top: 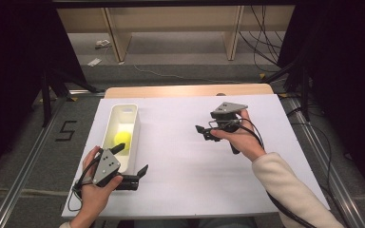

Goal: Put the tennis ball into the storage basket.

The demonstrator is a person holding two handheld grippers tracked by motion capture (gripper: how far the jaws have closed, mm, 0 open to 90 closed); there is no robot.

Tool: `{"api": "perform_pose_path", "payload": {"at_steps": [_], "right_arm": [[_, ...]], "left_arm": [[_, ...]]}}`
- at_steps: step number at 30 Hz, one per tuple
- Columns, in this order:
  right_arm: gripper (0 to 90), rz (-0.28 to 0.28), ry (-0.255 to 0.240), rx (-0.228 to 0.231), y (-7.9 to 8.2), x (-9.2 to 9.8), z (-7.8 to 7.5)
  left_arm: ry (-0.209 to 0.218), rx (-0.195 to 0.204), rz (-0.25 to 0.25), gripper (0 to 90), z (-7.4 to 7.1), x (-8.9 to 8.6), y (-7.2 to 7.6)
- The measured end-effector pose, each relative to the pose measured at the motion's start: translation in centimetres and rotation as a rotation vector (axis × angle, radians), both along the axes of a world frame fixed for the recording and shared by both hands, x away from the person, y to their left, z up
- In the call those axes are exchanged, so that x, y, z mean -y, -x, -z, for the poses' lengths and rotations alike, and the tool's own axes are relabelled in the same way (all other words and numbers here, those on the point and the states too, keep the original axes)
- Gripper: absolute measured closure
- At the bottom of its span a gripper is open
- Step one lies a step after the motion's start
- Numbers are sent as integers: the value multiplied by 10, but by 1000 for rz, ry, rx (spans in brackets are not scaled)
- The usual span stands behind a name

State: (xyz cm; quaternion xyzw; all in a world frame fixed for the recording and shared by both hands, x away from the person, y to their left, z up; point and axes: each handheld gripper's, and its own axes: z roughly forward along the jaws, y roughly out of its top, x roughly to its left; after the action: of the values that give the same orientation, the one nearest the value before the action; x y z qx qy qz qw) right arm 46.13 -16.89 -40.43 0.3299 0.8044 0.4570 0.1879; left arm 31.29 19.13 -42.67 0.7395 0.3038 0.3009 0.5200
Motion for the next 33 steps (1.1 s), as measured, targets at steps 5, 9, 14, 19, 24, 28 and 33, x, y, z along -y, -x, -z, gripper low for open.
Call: {"api": "perform_pose_path", "payload": {"at_steps": [5,9,14,19,24,28,33], "right_arm": [[197,20,-1,-4,5,14,2],[197,34,-4,-8,9,23,4],[197,49,-5,-14,14,34,7],[197,64,-7,-17,19,43,9],[197,70,-9,-17,23,51,10],[197,74,-8,-15,28,57,12],[197,83,-9,-23,33,66,16]], "left_arm": [[1,0,-2,0,0,0,0],[3,2,-2,0,0,0,0],[3,2,-3,0,0,0,0],[4,1,-3,0,0,0,0],[3,1,-5,0,0,0,0],[4,2,-6,0,0,0,0],[3,2,-5,0,0,0,0]]}}
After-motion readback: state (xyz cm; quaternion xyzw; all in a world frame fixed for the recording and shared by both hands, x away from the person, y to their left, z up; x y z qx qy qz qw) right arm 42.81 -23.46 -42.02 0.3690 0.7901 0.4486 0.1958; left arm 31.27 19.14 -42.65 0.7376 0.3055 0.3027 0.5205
